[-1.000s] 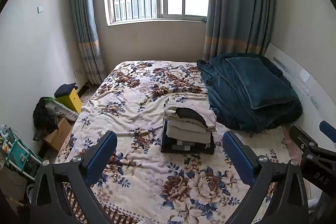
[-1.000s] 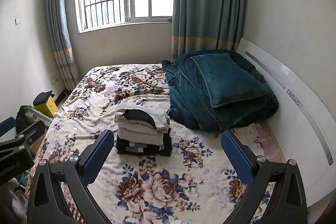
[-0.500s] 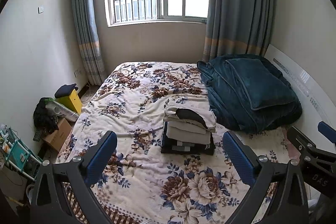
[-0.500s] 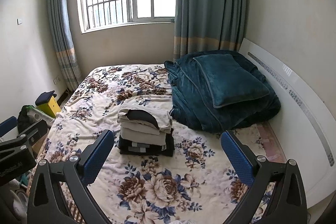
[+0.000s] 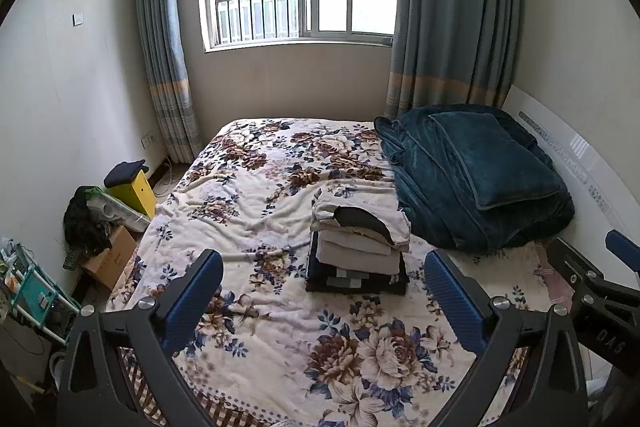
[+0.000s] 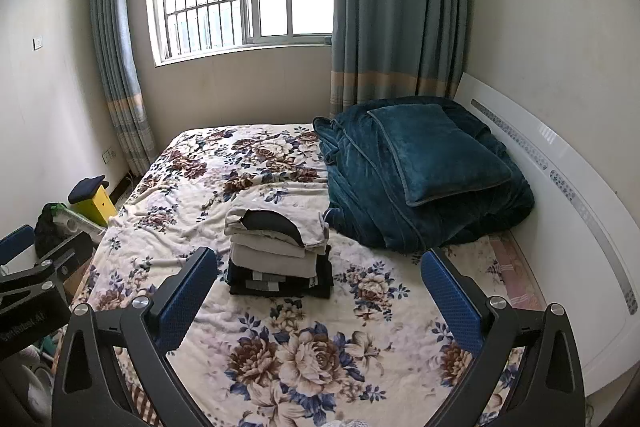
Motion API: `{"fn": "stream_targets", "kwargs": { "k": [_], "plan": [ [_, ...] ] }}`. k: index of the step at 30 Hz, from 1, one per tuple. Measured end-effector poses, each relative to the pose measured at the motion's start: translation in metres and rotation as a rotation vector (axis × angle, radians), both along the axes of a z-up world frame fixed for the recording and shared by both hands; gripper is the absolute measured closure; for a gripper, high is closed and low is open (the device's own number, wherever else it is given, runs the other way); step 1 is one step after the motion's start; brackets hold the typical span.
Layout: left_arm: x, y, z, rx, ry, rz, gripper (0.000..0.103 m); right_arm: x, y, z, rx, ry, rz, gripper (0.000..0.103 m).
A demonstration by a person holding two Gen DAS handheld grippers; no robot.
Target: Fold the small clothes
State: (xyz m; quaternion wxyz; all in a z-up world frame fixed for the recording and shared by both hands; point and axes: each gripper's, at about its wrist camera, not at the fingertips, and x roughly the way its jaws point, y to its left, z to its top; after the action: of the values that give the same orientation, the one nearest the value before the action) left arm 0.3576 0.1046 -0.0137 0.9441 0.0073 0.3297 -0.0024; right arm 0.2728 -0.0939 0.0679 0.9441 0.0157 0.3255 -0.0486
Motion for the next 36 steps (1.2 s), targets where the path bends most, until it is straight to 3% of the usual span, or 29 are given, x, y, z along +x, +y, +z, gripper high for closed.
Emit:
{"fn": "stream_targets", "kwargs": {
  "k": [36],
  "plan": [
    [-0.012, -0.003, -0.001, 0.000, -0.017, 0.022, 0.000, -0.001, 0.000, 0.001, 0.008, -0.011, 0.005, 0.000]
  ]
}}
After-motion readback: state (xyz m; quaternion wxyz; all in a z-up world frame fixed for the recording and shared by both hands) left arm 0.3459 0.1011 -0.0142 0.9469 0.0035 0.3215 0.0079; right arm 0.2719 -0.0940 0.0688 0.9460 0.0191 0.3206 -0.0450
